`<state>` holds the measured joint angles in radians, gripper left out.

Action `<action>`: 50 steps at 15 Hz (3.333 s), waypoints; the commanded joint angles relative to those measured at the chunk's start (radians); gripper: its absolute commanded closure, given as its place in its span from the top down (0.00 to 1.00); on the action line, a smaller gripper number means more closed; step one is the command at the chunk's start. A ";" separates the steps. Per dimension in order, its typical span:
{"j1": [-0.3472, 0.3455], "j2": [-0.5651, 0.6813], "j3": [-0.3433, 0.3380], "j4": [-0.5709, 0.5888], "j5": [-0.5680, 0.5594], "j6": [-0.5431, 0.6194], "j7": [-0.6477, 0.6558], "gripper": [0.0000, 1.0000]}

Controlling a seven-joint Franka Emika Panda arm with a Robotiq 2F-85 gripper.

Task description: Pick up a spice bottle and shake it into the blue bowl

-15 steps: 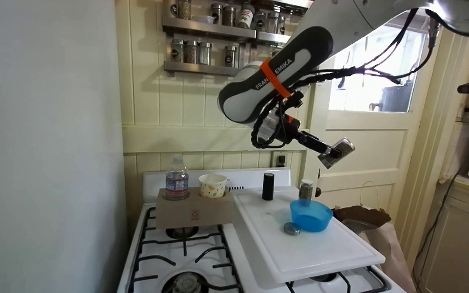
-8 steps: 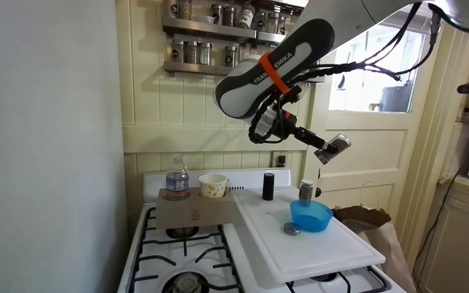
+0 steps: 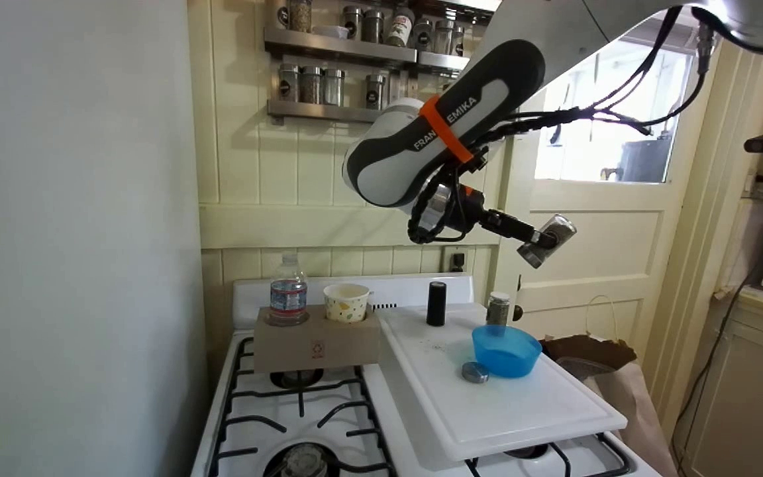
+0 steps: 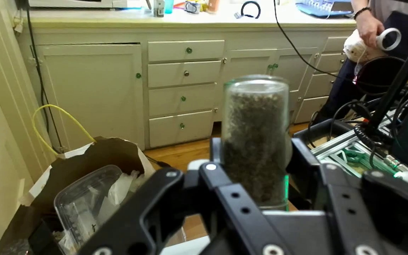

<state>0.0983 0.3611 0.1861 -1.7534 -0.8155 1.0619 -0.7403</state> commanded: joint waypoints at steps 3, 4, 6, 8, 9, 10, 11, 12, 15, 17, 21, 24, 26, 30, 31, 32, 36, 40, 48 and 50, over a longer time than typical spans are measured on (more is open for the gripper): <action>-0.025 -0.086 0.001 -0.091 0.108 0.093 0.094 0.23; -0.038 -0.119 0.000 -0.107 0.160 0.130 0.121 0.23; -0.049 -0.179 -0.009 -0.138 0.224 0.182 0.148 0.23; -0.060 -0.252 -0.023 -0.168 0.278 0.226 0.161 0.23; -0.063 -0.294 -0.032 -0.187 0.300 0.249 0.166 0.23; -0.066 -0.333 -0.043 -0.206 0.313 0.277 0.171 0.23; -0.066 -0.375 -0.054 -0.226 0.324 0.305 0.177 0.23; -0.066 -0.421 -0.067 -0.243 0.339 0.330 0.175 0.23; -0.059 -0.538 -0.104 -0.296 0.359 0.422 0.185 0.23; -0.053 -0.609 -0.127 -0.330 0.362 0.490 0.198 0.23; -0.049 -0.705 -0.163 -0.375 0.356 0.580 0.234 0.23; -0.039 -0.748 -0.192 -0.404 0.418 0.680 0.260 0.23; -0.028 -0.760 -0.208 -0.437 0.487 0.777 0.270 0.23; -0.030 -0.831 -0.207 -0.516 0.520 0.990 0.302 0.23; -0.037 -0.857 -0.201 -0.528 0.493 1.025 0.309 0.23; -0.042 -0.894 -0.196 -0.540 0.471 1.049 0.312 0.23; -0.026 -1.016 -0.207 -0.591 0.452 1.197 0.284 0.23; -0.008 -1.113 -0.271 -0.682 0.501 1.418 0.282 0.23; 0.008 -1.084 -0.306 -0.673 0.546 1.461 0.288 0.23; 0.055 -1.087 -0.347 -0.671 0.632 1.522 0.301 0.23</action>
<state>0.1005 -0.7341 -0.1190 -2.4360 -0.2781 2.5199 -0.4520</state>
